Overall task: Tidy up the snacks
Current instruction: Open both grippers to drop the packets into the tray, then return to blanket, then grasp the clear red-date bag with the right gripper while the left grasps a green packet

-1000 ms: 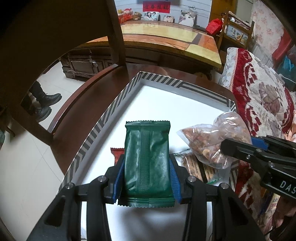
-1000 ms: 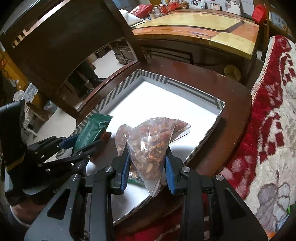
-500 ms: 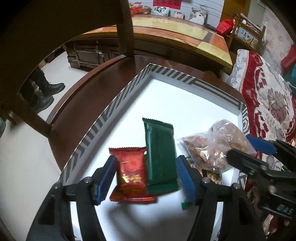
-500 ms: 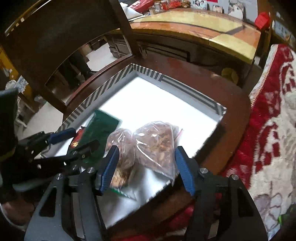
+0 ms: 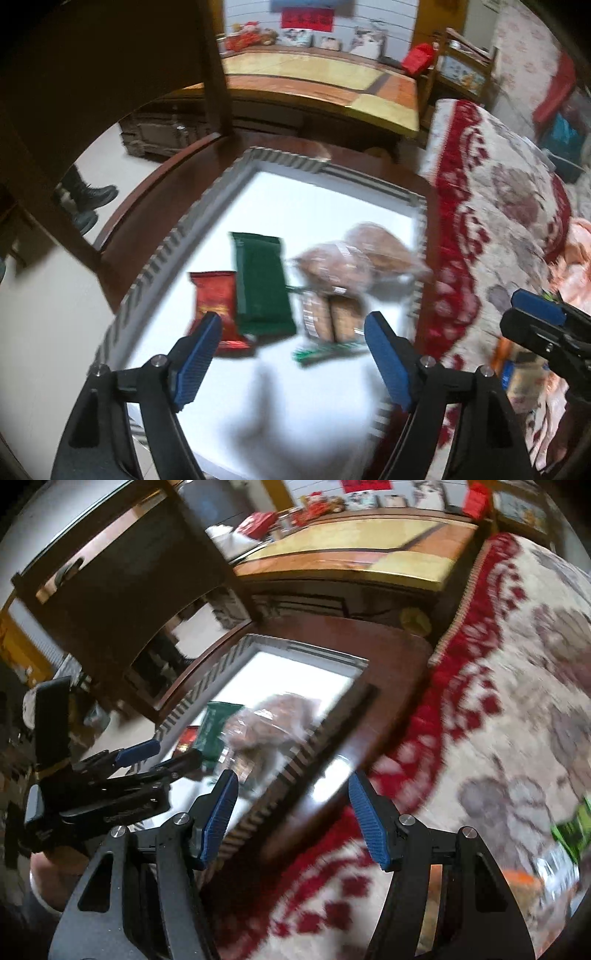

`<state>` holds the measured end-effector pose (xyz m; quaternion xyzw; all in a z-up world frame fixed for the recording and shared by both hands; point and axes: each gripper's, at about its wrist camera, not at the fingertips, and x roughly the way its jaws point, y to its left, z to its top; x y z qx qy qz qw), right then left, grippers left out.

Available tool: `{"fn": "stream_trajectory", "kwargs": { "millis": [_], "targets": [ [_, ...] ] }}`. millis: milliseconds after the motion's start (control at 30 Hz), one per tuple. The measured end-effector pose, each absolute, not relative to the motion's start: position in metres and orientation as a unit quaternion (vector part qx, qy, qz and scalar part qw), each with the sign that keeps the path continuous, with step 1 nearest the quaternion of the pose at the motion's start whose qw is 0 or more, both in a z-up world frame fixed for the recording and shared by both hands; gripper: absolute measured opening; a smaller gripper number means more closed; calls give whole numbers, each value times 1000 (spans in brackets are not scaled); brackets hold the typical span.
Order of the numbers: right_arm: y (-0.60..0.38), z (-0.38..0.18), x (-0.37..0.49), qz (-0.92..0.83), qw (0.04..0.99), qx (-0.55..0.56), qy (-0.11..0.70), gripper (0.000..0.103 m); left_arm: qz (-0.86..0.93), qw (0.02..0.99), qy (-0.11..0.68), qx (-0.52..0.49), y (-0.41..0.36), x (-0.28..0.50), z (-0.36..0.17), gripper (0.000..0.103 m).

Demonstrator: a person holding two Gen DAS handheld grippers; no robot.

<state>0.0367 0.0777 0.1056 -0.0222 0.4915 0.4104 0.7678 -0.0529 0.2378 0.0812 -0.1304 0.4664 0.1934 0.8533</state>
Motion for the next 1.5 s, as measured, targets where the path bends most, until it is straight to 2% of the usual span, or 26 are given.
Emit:
{"fn": "stream_trajectory", "kwargs": {
  "millis": [700, 1500],
  "targets": [
    [-113, 87, 11, 282, 812, 8, 511, 63, 73, 865, 492, -72, 102, -30, 86, 81],
    [-197, 90, 48, 199, 839, 77, 500, 63, 25, 857, 514, -39, 46, 8, 77, 81]
  ]
}}
